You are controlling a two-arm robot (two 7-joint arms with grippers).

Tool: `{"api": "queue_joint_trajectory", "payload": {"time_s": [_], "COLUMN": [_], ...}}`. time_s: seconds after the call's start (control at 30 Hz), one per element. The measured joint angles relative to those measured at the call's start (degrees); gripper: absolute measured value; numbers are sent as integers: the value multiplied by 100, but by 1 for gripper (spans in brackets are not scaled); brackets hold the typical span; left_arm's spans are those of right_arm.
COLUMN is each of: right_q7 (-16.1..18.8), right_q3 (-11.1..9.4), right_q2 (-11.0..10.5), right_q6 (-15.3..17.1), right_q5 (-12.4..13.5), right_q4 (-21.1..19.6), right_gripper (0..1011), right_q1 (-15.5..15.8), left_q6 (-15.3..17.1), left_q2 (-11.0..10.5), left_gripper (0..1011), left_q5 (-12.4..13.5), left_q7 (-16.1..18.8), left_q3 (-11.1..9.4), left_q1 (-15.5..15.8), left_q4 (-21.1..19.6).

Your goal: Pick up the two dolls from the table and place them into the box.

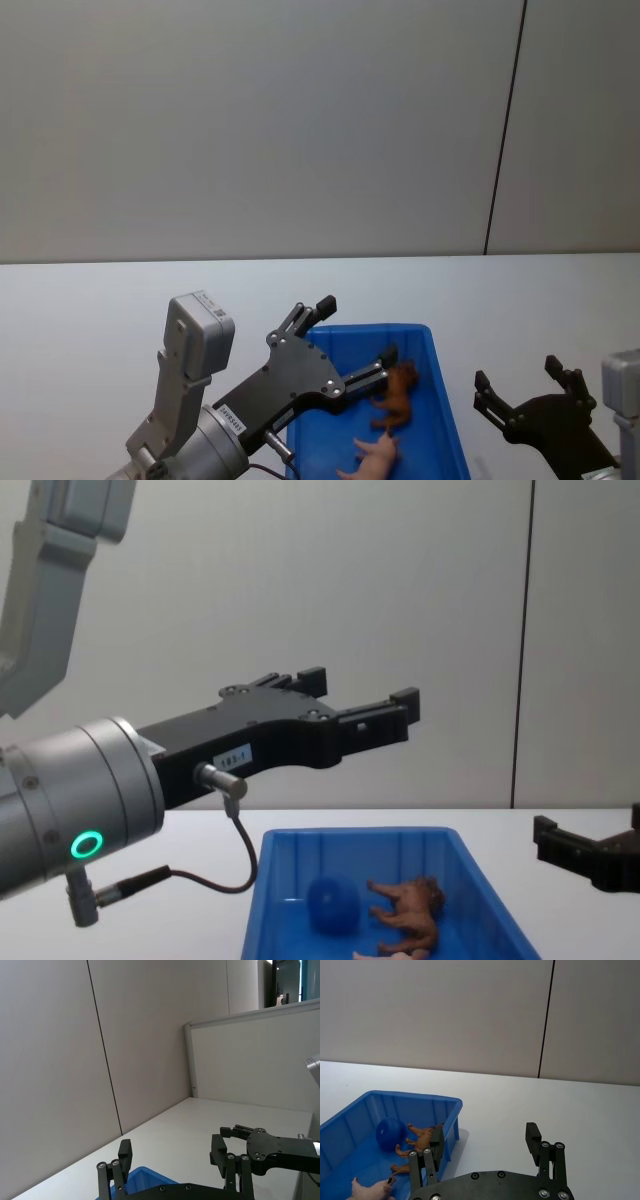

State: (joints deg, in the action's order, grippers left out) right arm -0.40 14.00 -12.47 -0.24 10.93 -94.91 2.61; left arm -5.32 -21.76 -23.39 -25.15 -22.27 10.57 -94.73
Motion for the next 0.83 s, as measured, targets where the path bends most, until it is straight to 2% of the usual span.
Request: {"api": "queue_joint_trajectory", "payload": {"time_s": [0.83], "right_q7": [0], "right_q3": [0], "right_q2": [0], "right_q6": [0], "right_q5": [0], "right_q4": [0], "right_gripper": [1001], "right_q1": [0], "left_q6": [-1], "left_q2": [4], "left_gripper": [1001], "left_q5": [0], "left_q7": [-14], "left_q3": [0], "left_q1": [3], "left_q4": [0]}}
